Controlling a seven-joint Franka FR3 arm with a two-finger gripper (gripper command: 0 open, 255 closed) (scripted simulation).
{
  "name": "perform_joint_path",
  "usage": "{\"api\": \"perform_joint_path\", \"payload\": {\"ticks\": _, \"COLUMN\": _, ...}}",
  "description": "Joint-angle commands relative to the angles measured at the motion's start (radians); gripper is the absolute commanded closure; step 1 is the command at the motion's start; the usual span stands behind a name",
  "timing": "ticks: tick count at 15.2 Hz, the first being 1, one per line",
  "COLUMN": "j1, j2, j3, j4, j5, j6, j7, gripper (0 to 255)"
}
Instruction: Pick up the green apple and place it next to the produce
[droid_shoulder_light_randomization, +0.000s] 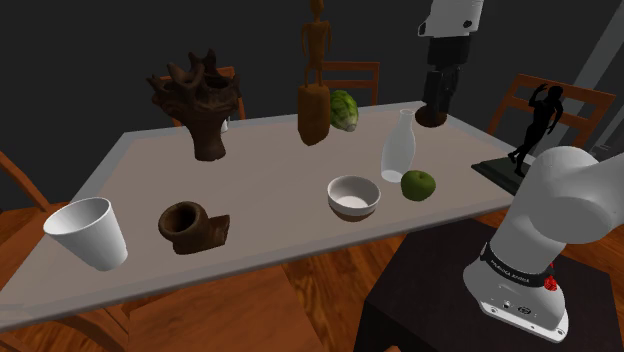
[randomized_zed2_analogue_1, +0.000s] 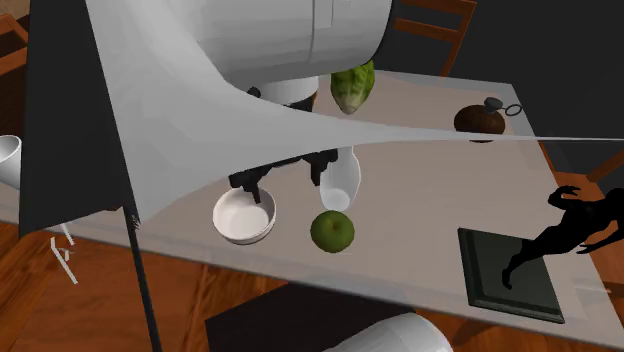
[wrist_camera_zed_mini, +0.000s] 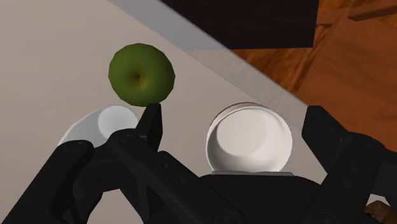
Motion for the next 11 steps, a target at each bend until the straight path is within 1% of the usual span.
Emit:
{"api": "perform_joint_path", "payload": {"ticks": 1, "j1": 0.000, "j2": 0.000, "j3": 0.000, "j4": 0.000, "j5": 0.000, "j6": 0.000, "j7": 0.000, "gripper": 0}}
{"api": "perform_joint_path", "payload": {"ticks": 6, "j1": -0.029, "j2": -0.109, "j3": -0.035, "j4": -0.217, "j5": -0.080, "j6": 0.190, "j7": -0.057, "gripper": 0}}
{"api": "perform_joint_path", "payload": {"ticks": 11, "j1": -0.076, "j2": -0.175, "j3": -0.092, "j4": -0.408, "j5": -0.175, "j6": 0.402, "j7": -0.114, "gripper": 0}}
